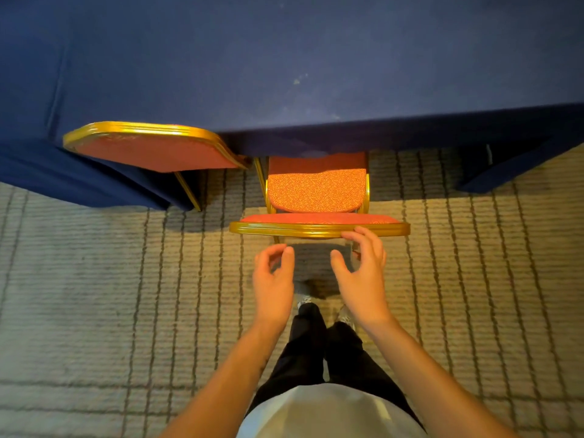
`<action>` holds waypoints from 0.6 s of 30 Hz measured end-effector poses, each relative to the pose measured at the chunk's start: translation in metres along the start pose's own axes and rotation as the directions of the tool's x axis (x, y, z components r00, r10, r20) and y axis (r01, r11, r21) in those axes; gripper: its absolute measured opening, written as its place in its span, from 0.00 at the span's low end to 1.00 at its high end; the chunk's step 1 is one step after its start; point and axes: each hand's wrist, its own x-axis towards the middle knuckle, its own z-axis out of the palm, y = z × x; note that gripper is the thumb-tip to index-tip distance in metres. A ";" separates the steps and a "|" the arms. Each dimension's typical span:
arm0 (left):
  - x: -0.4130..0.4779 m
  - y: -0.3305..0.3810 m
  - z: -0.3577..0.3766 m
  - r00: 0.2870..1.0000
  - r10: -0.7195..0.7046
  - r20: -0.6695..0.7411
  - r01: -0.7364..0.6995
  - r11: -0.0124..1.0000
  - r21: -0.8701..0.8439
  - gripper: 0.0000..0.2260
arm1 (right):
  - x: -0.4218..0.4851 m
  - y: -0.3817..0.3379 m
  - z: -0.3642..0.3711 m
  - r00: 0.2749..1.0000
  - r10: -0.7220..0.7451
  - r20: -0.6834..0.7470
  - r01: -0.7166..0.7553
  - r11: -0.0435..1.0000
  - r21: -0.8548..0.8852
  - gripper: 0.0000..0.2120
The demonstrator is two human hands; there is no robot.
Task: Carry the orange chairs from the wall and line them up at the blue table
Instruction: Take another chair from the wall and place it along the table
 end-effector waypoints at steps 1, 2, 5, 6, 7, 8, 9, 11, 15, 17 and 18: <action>-0.002 -0.001 0.002 0.991 -0.121 0.060 0.126 0.988 -0.094 0.11 | -0.001 -0.002 0.001 0.997 0.067 -0.026 -0.064 0.994 0.086 0.12; -0.002 -0.003 0.004 0.962 -0.232 0.141 0.255 0.950 -0.179 0.15 | 0.002 -0.004 0.003 0.985 0.162 -0.062 -0.148 0.971 0.187 0.09; 0.006 0.001 0.011 0.876 -0.385 0.290 0.474 0.798 -0.371 0.22 | 0.019 -0.013 0.012 0.834 0.551 0.028 -0.466 0.676 0.571 0.08; 0.012 0.004 0.012 0.865 -0.399 0.305 0.499 0.750 -0.435 0.24 | 0.024 -0.013 0.015 0.782 0.612 0.115 -0.528 0.554 0.643 0.11; 0.020 0.008 0.013 0.860 -0.406 0.308 0.510 0.708 -0.489 0.25 | 0.029 -0.012 0.018 0.749 0.635 0.190 -0.570 0.470 0.674 0.15; 0.028 0.013 0.013 0.858 -0.410 0.310 0.514 0.673 -0.532 0.26 | 0.034 -0.011 0.020 0.728 0.639 0.249 -0.596 0.410 0.690 0.19; 0.036 0.018 0.013 0.856 -0.410 0.313 0.516 0.647 -0.562 0.26 | 0.038 -0.011 0.020 0.716 0.632 0.295 -0.610 0.362 0.705 0.22; 0.050 0.025 0.014 0.845 -0.414 0.338 0.533 0.599 -0.597 0.27 | 0.047 -0.011 0.020 0.713 0.596 0.370 -0.609 0.264 0.748 0.25; 0.069 0.032 0.022 0.825 -0.447 0.346 0.553 0.505 -0.663 0.25 | 0.063 -0.016 0.021 0.699 0.565 0.438 -0.605 0.141 0.784 0.22; 0.077 0.037 0.027 0.819 -0.459 0.343 0.553 0.473 -0.686 0.22 | 0.067 -0.012 0.024 0.695 0.567 0.442 -0.611 0.142 0.779 0.20; 0.080 0.040 0.029 0.819 -0.463 0.339 0.551 0.469 -0.690 0.20 | 0.069 -0.011 0.025 0.696 0.563 0.445 -0.615 0.149 0.774 0.20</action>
